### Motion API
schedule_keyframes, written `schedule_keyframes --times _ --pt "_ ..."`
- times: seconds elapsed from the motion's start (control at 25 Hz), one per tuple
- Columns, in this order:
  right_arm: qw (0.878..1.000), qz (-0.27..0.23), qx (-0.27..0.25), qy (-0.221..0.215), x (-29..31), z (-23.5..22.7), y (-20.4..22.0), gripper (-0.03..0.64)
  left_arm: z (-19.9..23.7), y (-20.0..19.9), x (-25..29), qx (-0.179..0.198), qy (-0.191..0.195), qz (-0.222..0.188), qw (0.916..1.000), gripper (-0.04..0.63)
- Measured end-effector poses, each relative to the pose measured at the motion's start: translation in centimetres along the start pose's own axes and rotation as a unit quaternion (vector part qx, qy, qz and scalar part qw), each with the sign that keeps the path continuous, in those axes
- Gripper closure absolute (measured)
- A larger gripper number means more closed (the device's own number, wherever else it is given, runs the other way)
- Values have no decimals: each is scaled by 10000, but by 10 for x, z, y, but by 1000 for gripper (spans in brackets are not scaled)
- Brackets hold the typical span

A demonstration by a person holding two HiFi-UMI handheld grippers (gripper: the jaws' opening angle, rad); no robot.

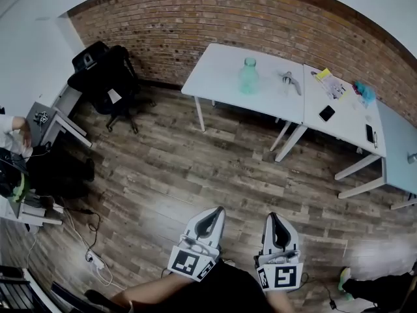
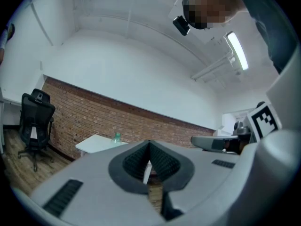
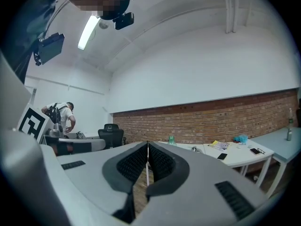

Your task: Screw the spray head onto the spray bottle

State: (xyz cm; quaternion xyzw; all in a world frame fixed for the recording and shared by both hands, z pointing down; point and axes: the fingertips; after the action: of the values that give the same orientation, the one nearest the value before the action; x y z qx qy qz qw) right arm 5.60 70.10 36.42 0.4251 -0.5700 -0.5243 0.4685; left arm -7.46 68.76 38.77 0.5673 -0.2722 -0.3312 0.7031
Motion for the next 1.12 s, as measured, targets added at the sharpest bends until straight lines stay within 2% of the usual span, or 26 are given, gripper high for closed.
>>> schedule_keyframes --times 0.12,0.68,1.12 --pt "10000 22 56 41 17 5 -3 609 17 -4 8 -162 -6 -14 9999 597" --pt "9993 235 102 271 86 37 0 609 84 -8 31 -254 347 58 9991 597" --pt "9979 449 -43 471 93 43 7 609 108 7 28 -477 383 103 9981 597"
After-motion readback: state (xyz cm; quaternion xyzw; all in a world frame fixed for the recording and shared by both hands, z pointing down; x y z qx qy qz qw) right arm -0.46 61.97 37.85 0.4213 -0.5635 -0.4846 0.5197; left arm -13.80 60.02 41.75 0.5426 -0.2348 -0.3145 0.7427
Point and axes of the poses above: the fingertips, and each gripper's own axes: x forward along the fingers, z to its left, y out of its underside, and after that the axes turned 7 degrees about y, right-handed
